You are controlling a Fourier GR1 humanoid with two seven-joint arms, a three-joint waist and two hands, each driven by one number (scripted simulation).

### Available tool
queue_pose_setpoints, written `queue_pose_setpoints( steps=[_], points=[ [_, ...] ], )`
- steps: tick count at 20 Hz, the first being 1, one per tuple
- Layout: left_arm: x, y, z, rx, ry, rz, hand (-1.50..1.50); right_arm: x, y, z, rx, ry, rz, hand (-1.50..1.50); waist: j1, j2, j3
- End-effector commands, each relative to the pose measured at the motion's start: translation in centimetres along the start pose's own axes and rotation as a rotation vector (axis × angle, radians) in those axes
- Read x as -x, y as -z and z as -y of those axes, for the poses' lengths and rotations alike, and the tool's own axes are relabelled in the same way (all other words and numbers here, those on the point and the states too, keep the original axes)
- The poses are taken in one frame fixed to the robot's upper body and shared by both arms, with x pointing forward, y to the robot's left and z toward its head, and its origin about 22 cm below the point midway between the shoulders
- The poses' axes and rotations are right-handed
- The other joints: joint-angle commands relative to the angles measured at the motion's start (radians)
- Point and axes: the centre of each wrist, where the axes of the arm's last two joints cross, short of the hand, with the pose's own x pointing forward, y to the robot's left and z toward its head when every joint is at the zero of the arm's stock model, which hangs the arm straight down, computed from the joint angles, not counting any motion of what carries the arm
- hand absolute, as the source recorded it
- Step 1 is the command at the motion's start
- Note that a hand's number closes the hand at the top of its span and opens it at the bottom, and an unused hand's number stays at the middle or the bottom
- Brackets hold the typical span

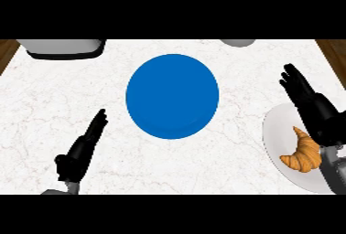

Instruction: Pick the croissant from the plate and place it in the plate

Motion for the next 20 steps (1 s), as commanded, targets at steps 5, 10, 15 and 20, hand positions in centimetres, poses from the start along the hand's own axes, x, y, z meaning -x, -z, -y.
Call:
queue_pose_setpoints(
  steps=[5,10,15,20],
  points=[
    [-1.9,0.6,-2.4,-0.239,0.019,-0.14,0.0,-1.1,-2.6,6.6,0.142,0.284,0.061,1.5,0.001,-0.016,0.0],
    [-0.1,-0.1,-1.8,-0.242,-0.007,-0.211,0.0,-2.5,-5.3,12.5,0.191,-0.796,-0.049,1.5,-0.031,-0.006,-0.011],
    [-0.6,-0.2,-1.9,-0.282,-0.034,-0.247,0.0,6.7,-7.9,5.5,0.553,0.07,0.03,-1.5,-0.053,-0.024,0.012],
    [-3.6,1.2,-2.9,-0.229,-0.017,-0.247,0.0,10.7,-13.6,7.2,0.289,-0.012,0.141,-1.5,0.005,-0.012,0.0]
  ],
)
